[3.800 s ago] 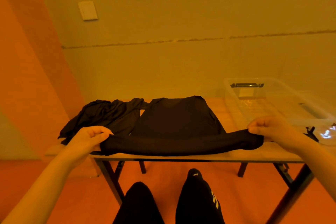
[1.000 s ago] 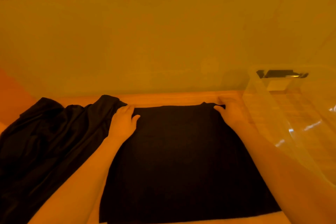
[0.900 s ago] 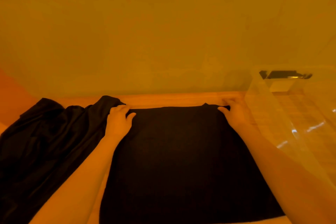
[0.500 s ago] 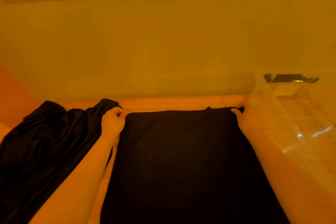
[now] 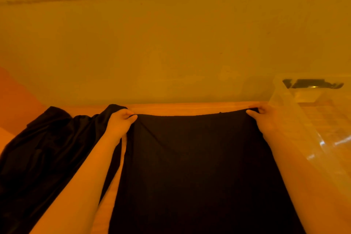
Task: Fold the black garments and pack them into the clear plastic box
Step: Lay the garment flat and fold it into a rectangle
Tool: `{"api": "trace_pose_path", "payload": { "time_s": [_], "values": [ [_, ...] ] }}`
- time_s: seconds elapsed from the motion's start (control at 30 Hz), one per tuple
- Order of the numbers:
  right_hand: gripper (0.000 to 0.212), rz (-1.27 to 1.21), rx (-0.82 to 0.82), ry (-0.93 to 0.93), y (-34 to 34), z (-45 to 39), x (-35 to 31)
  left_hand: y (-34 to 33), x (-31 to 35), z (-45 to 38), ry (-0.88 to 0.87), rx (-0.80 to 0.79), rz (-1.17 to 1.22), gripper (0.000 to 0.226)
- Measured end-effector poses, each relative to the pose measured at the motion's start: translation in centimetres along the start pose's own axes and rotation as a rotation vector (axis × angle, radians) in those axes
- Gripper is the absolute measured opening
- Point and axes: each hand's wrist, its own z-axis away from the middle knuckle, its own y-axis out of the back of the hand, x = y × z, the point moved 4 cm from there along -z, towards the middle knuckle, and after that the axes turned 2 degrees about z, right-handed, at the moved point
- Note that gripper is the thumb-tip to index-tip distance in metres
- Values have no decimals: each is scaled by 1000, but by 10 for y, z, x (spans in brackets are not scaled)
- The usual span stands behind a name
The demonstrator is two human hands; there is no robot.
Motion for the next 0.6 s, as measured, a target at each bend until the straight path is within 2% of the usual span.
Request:
{"api": "trace_pose_path", "payload": {
  "time_s": [0.13, 0.23, 0.4, 0.5, 0.57, 0.6],
  "values": [
    [21, -16, 15, 38, -3, -12, -5, 3, 9, -7, -27, 65, 108, 9],
    [10, 49, 0, 48, -8, -15, -11, 0, 10, -16, -108, 140, -19, 16],
    [23, 149, 68, 155, -16, -20, -17, -13, 6, -16, -238, 256, -261, 27],
    [37, 352, 123, 205, -19, -10, -27, -19, 12, -3, -346, 279, -549, 36],
    [41, 495, 163, 336, -26, 18, -39, -30, 21, 26, -497, 249, -624, 37],
    [43, 528, 126, 388, -35, 40, -43, -40, 23, 48, -576, 172, -637, 39]
  ]
}}
